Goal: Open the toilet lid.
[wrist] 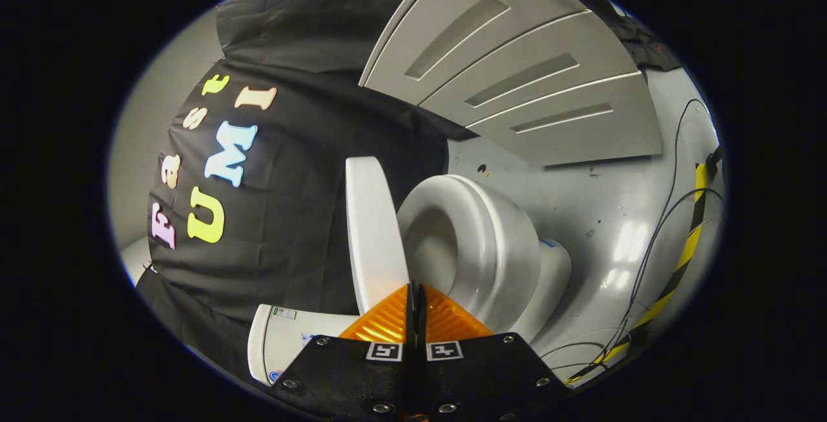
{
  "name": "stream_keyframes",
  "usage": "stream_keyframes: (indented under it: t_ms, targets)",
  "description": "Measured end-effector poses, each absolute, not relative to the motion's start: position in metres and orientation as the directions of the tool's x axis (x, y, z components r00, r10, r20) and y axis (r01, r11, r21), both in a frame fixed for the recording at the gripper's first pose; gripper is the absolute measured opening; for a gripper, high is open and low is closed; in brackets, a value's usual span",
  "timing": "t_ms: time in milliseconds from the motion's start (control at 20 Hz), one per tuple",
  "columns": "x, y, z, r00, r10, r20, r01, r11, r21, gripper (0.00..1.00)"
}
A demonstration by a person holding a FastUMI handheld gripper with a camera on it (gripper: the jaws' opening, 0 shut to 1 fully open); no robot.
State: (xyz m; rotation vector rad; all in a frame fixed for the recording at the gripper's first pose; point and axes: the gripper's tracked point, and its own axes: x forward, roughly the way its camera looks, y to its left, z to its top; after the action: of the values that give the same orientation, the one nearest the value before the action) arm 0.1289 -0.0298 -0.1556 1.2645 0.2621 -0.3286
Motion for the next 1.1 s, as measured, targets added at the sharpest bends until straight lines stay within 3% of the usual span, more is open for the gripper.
stream_keyframes:
  t_ms: [1100]
  targets:
    - [0.129,0.014,-0.069,0.949,-0.101,-0.299,0.314,0.409,0.857,0.00]
